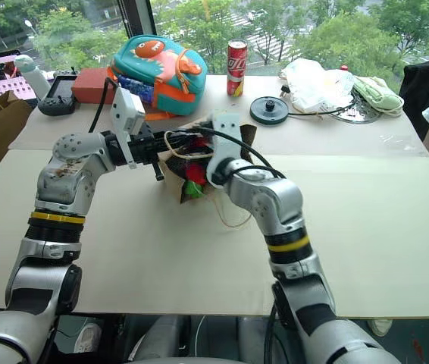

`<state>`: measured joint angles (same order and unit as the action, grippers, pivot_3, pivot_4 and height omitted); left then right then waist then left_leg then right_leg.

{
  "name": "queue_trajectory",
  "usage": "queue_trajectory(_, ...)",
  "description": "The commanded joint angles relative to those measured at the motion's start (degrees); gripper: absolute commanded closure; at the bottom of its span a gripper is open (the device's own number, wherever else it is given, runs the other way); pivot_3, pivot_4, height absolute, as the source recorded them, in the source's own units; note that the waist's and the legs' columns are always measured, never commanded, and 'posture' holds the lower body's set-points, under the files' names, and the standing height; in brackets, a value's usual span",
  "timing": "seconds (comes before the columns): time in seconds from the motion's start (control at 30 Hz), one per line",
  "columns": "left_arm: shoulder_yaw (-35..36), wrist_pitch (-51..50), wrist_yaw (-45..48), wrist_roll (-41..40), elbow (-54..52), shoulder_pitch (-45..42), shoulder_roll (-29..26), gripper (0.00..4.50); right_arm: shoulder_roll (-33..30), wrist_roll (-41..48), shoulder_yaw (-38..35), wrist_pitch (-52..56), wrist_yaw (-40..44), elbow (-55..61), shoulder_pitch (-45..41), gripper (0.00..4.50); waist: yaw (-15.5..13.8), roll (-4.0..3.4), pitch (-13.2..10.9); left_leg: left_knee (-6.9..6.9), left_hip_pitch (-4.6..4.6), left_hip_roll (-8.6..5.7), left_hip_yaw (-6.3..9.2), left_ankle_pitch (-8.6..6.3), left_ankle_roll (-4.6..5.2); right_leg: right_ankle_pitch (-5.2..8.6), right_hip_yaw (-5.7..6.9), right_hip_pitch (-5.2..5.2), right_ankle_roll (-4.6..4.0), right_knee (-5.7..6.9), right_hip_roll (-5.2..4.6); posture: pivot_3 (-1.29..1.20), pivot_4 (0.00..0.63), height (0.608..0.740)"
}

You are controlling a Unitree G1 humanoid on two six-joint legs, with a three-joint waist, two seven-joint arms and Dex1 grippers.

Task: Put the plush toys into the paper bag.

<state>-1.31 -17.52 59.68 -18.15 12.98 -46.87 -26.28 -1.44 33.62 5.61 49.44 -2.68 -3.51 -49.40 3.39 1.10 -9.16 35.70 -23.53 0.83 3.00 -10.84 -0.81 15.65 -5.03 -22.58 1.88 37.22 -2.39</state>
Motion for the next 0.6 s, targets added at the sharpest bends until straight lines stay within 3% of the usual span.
queue_trajectory(0.03,0.36,0.04,-0.01,-0.87,-2.45,-0.35,-0.28,4.5,2.25,-1.61,-3.26,-4.35,1.18,-2.72,-2.3,3.87,0.0,0.0,0.0,-0.01,-0.01,0.0,0.02,0.0,0.0,0.0,0.01,0.01,-0.01,0.02,0.0,0.0,0.15,0.739)
queue_trajectory(0.4,0.48,-0.7,-0.07,-1.07,-3.3,0.38,-0.79,4.5,2.44,-3.9,-2.88,0.39,3.39,1.67,1.27,0.21,0.14,-0.01,0.0,-0.02,-0.24,-0.02,0.02,0.0,0.0,-0.02,0.09,-0.4,-0.02,0.48,-0.07,0.0,0.15,0.739)
queue_trajectory(0.6,0.42,-0.72,-0.29,-0.97,-3.18,0.43,-0.64,4.5,-2.09,-2.1,-4.79,7.48,5.27,11.04,5.42,0.21,0.27,-0.01,0.0,-0.01,-0.26,-0.02,0.0,0.01,-0.01,-0.02,0.08,-0.42,-0.02,0.51,-0.07,0.0,0.15,0.739)
